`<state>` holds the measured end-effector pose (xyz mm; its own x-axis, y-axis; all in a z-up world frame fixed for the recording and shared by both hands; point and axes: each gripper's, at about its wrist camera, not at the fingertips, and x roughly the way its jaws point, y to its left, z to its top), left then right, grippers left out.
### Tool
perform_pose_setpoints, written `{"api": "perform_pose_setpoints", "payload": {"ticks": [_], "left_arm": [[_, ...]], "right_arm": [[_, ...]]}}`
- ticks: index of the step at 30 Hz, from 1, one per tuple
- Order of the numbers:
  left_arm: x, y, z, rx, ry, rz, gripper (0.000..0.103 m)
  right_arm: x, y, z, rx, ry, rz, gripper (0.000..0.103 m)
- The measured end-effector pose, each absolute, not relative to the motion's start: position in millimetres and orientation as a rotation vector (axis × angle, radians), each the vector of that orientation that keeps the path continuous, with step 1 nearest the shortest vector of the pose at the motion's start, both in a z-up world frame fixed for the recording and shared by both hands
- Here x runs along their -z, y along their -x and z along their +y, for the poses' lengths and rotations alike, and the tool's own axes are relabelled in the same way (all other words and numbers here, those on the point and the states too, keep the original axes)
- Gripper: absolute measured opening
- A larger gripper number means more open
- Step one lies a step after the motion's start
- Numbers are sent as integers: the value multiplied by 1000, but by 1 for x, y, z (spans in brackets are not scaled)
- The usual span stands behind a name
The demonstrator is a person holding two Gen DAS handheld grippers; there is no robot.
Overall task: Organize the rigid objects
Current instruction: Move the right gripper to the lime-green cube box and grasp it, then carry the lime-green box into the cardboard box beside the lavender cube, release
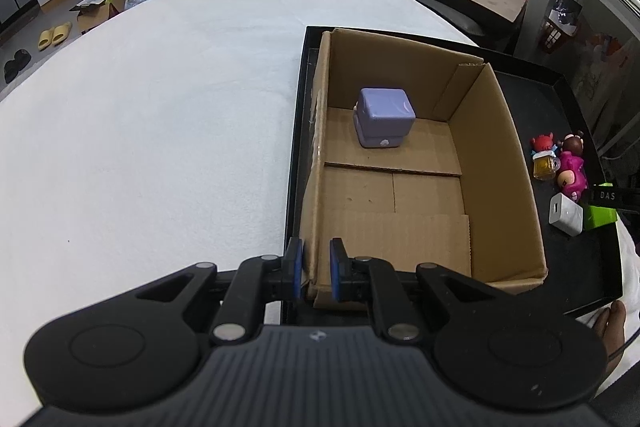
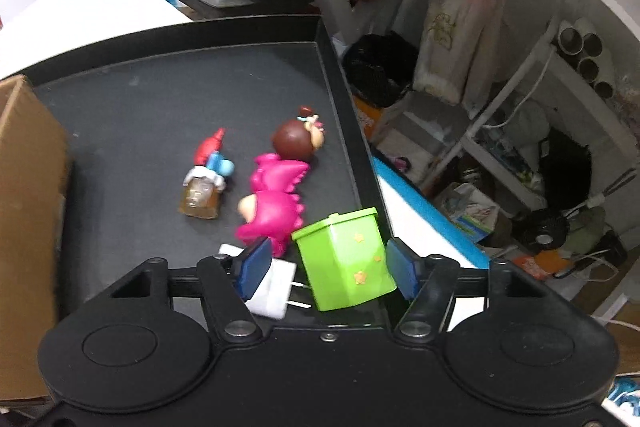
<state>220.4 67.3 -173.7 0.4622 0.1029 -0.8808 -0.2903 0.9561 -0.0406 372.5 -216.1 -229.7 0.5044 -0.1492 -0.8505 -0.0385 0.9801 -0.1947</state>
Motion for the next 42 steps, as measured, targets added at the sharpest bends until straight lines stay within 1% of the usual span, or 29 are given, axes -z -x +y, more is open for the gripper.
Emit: {"api": "perform_pose_setpoints", "payload": {"ticks": [3,7,8,11,17,20,22,25,27,35,42], "left_arm": [[174,-221,68,-242,197,1066,13],[174,-220,70,-236,210,1066,13],[174,-220,70,-234,210,1065,13],[175,-220,71,-235,211,1067,13],[176,-221,72,-231,213,1073,13],[177,-221,70,-237,213,1074,13],[176,-222,70,-239,210,1074,13],[175,-221,70,-237,217,1072,13],[174,-221,71,-234,222,1068,13],[175,-220,73,-228,228,1065,13],[175,-219,77,-220,238,1066,13]], "right_arm": [[234,-373,-215,84,229,1041,62],[242,-376,-216,94,238,1057,52],[243,-377,-216,94,243,1064,51],[243,-372,-207,58,280,1065,51],[239,-368,-197,-32,248,1073,51],[241,-368,-195,-33,277,1072,51],[247,-369,-193,-21,316,1093,48],[253,-369,-188,-31,346,1099,47],[246,-367,-186,-39,343,1072,47],[193,-351,-182,-192,154,938,47],[171,-341,-159,-319,87,875,47]]}}
